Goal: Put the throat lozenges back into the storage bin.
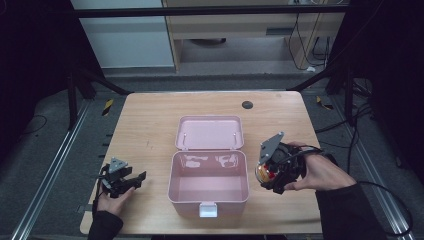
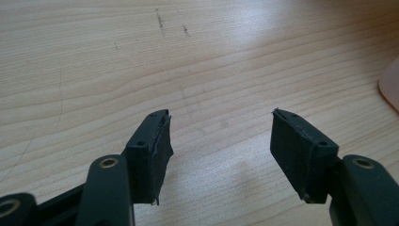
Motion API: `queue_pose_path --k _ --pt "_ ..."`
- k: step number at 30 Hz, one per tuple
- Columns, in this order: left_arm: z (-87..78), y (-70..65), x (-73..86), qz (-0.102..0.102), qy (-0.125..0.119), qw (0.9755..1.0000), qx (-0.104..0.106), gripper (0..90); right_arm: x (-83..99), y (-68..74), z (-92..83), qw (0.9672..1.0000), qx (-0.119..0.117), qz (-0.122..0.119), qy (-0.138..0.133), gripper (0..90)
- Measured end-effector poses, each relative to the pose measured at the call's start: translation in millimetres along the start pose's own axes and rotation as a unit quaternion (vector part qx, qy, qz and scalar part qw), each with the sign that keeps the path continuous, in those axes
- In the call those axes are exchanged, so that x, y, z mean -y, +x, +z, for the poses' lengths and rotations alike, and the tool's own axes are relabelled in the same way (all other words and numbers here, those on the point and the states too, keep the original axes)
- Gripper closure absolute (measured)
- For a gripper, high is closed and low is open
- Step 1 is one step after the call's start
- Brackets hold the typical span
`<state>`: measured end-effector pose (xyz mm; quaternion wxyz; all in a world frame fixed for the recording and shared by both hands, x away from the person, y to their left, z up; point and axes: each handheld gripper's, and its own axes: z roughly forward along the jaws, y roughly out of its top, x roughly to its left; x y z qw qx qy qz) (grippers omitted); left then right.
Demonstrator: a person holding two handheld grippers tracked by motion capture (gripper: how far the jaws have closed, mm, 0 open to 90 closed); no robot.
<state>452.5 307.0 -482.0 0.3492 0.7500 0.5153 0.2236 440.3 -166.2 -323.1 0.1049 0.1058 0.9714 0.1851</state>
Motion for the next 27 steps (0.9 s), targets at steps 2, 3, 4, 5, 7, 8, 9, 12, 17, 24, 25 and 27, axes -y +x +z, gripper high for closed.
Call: queue_pose_path --k 2,3,4,5,7,8,9,12,17,24,25,27 --pt "0.0 0.1 0.0 0.000 0.000 1.0000 0.000 38.0 -3.8 -0.7 -1.9 1.0000 -0.001 -0.002 -0.001 20.7" --pt "0.0 0.1 0.0 -0.001 0.000 1.0000 0.000 38.0 -5.9 -0.9 -2.5 1.0000 -0.001 -0.005 -0.001 20.7" --pt "0.0 0.1 0.0 0.000 0.000 1.0000 0.000 38.0 -8.0 -1.0 -3.0 1.0000 -0.001 -0.006 -0.001 20.7" --pt "0.0 0.1 0.0 0.000 0.000 1.0000 0.000 38.0 -8.0 -1.0 -3.0 1.0000 -0.001 -0.006 -0.001 20.7" --pt "0.0 0.1 0.0 -0.001 0.000 1.0000 0.000 38.0 -15.4 -1.8 -3.9 0.9999 -0.003 -0.011 0.000 20.7" --pt "0.0 0.2 0.0 -0.001 0.000 1.0000 0.000 38.0 -17.2 -2.0 -3.8 0.9999 -0.002 -0.013 -0.001 20.7" --pt "0.0 0.2 0.1 -0.001 0.000 1.0000 0.001 38.0 -20.2 -2.1 -3.6 0.9999 -0.002 -0.015 0.000 20.7" --pt "0.2 0.5 0.1 -0.001 0.001 1.0000 0.001 38.0 -26.4 -2.1 -2.9 0.9998 -0.005 -0.018 0.000 20.7" --pt "0.4 0.2 0.2 -0.002 0.001 1.0000 0.001 38.0 -36.7 -3.8 -1.1 0.9997 -0.009 -0.022 -0.004 20.7" --pt "0.3 -0.1 0.1 -0.001 0.001 1.0000 0.001 38.0 -48.9 -3.5 4.4 0.9995 -0.014 -0.029 -0.003 20.7" --pt "0.4 0.0 0.1 -0.002 0.001 1.0000 0.001 38.0 -50.2 -3.5 5.6 0.9994 -0.014 -0.030 -0.002 20.7" --pt "0.5 0.1 0.2 -0.002 0.002 1.0000 0.001 38.0 -52.6 -3.6 7.8 0.9994 -0.015 -0.031 -0.001 20.7"
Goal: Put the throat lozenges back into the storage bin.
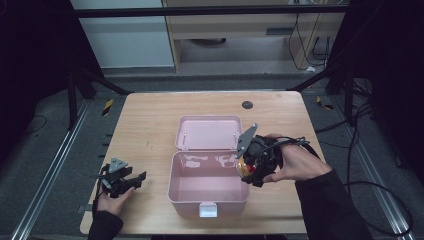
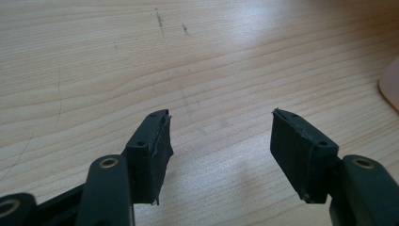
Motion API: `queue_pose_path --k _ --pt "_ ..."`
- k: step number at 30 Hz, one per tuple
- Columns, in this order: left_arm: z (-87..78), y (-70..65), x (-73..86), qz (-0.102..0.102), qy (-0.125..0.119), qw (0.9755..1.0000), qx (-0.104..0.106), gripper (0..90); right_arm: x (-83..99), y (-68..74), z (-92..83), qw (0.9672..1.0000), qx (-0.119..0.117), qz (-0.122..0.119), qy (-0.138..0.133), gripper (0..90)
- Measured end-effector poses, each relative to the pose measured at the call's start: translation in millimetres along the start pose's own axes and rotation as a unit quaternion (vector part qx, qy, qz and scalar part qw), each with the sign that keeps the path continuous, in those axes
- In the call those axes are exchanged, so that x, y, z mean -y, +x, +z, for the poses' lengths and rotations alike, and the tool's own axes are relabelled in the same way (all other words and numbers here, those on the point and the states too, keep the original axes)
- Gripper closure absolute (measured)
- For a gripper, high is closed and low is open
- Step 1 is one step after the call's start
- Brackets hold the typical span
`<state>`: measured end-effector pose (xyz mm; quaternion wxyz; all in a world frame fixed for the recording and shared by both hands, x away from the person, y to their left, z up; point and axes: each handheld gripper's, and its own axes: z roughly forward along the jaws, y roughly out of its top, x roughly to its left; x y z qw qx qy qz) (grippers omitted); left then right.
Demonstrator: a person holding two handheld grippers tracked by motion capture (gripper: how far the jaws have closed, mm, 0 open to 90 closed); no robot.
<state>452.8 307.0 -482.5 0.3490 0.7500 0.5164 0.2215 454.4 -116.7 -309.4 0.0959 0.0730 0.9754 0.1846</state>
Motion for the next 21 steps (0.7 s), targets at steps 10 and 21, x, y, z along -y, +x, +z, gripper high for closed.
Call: queue_pose_path --k 10,21 --pt "-0.4 0.2 0.0 0.001 -0.001 1.0000 0.000 38.0 -11.9 -0.9 13.4 1.0000 -0.002 -0.007 0.004 20.7" --pt "-0.3 0.5 0.0 0.001 0.000 1.0000 0.000 38.0 -19.0 1.1 28.6 0.9999 -0.010 -0.014 0.000 20.7"
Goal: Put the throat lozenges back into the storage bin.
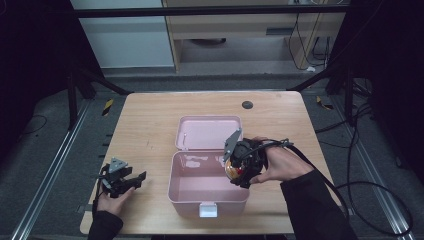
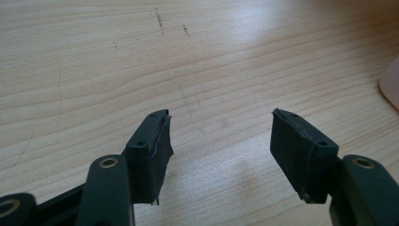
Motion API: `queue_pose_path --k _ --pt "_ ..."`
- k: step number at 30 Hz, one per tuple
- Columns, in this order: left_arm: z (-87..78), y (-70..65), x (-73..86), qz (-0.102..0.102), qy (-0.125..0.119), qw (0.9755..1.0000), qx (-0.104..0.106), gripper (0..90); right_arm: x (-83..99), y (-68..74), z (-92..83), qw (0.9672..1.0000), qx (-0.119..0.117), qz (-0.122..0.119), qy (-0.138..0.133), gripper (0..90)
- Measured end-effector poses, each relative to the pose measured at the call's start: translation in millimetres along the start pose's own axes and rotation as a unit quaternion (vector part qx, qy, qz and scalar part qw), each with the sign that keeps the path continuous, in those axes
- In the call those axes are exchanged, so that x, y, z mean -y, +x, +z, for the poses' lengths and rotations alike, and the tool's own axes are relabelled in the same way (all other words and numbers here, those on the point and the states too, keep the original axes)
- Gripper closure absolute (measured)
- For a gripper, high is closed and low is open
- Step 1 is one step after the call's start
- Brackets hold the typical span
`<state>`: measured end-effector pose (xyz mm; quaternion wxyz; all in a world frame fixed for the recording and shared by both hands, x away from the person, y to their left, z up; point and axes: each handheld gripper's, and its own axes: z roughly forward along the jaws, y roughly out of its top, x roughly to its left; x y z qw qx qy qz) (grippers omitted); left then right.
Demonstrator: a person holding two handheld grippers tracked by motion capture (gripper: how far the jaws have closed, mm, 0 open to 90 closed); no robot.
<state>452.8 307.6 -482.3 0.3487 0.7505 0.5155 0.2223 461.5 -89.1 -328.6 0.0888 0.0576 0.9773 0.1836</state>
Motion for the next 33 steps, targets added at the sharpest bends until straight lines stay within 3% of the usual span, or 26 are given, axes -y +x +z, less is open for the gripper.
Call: queue_pose_path --k 15,33 --pt "-0.6 0.4 0.0 0.000 -0.001 1.0000 -0.001 38.0 -1.2 3.4 26.5 0.9998 -0.009 -0.008 0.014 20.7" --pt "-1.5 0.8 0.0 -0.002 -0.003 1.0000 -0.002 38.0 -1.3 6.0 45.6 0.9995 -0.021 -0.012 0.019 20.7"
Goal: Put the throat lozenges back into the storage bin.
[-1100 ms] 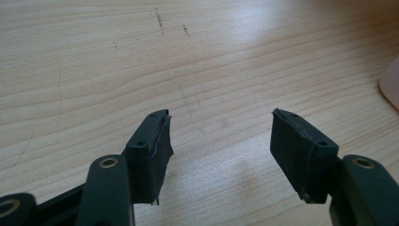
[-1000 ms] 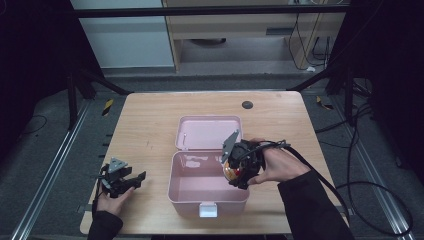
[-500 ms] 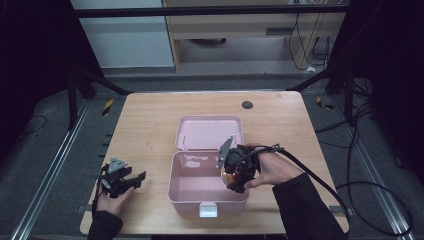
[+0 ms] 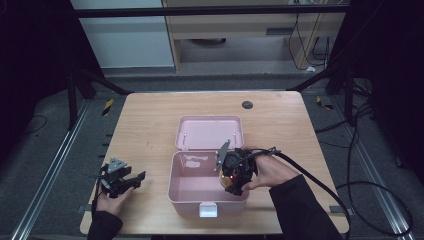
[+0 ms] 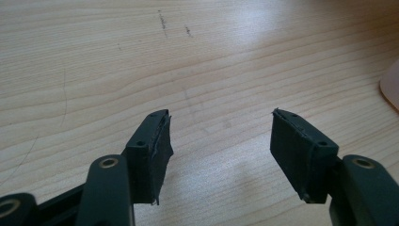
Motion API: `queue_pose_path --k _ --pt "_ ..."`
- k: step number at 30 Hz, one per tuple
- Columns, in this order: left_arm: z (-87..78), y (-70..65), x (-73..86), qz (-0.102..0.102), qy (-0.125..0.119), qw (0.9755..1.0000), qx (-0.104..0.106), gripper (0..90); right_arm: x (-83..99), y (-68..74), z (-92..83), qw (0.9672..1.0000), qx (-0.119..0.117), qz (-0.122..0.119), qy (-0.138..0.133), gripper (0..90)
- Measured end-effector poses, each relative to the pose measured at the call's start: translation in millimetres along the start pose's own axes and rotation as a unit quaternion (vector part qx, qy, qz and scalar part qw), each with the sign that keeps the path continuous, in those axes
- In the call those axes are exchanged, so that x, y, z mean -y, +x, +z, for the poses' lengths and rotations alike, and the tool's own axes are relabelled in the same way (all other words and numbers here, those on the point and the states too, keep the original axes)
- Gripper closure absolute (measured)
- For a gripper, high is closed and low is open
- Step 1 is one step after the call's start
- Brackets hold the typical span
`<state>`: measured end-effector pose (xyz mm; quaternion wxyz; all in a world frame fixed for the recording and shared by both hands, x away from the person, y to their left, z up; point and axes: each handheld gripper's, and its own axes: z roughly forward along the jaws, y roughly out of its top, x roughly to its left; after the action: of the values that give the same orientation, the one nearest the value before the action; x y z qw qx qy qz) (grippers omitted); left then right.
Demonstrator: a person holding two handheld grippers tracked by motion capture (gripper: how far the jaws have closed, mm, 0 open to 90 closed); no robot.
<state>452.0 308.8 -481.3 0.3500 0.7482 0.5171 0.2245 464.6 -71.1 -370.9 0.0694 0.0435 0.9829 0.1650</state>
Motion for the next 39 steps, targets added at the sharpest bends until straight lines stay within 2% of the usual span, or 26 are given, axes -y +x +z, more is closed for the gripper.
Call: queue_pose_path --k 6,19,25,29,39 --pt "0.0 0.2 0.0 0.000 0.000 1.0000 0.000 38.0 3.2 1.0 11.0 0.9999 -0.005 -0.004 0.013 20.7" --pt "-0.4 1.1 0.0 0.000 0.000 1.0000 -0.001 38.0 2.2 -1.5 22.2 0.9995 -0.012 0.000 0.029 20.6" --pt "0.0 1.2 0.2 -0.001 0.000 1.0000 -0.001 38.1 7.6 -3.9 29.2 0.9992 -0.026 0.015 0.026 20.6" --pt "0.2 1.1 0.2 -0.001 0.000 1.0000 -0.001 38.1 8.3 -4.6 28.9 0.9993 -0.025 0.015 0.022 20.5" --pt "0.3 1.9 0.4 -0.002 0.001 1.0000 -0.001 38.0 8.7 -6.1 31.2 0.9987 -0.029 0.023 0.036 15.3"
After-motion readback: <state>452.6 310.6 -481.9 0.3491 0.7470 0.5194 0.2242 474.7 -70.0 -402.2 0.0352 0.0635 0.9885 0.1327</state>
